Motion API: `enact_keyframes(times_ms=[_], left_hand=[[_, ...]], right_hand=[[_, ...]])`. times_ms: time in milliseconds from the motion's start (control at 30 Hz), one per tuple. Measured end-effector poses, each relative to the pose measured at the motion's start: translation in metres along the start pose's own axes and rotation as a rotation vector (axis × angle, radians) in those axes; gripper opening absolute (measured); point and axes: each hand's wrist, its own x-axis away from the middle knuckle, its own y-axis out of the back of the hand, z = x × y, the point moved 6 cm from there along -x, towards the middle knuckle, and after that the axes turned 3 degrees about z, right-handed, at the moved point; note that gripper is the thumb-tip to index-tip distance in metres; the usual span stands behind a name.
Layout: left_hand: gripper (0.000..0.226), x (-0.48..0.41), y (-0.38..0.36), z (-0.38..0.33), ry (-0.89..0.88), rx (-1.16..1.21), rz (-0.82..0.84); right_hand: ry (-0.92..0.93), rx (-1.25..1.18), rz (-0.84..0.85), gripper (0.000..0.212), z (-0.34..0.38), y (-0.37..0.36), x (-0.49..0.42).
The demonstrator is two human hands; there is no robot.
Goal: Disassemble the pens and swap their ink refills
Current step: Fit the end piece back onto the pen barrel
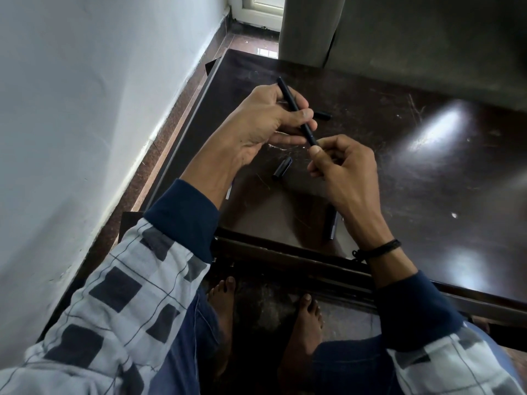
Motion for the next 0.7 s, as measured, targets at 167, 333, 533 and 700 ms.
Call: enact_keyframes(times_ms=[167,333,533,700], left_hand=[[0.013,0.000,0.000,-0.001,0.007,-0.012,0.016],[0.013,0.001,0.003,-0.002,-0.002,-0.004,0.006],[0.012,0.000,0.020,-0.005,-0.004,0.063,-0.127],[0.011,0.000,0.027,-0.005,0.010,0.083,-0.176]], right_hand=[[-0.020,-0.045,0.032,0.010,-0.004,-0.001,-0.003],[-0.054,-0.141,0.112,0.009,-0.006,-0.004,-0.005],[-0.025,0.121,0.005,0.006,-0.011,0.020,-0.013],[-0.051,0.459,-0.014,0.004,-0.016,0.033,-0.013]])
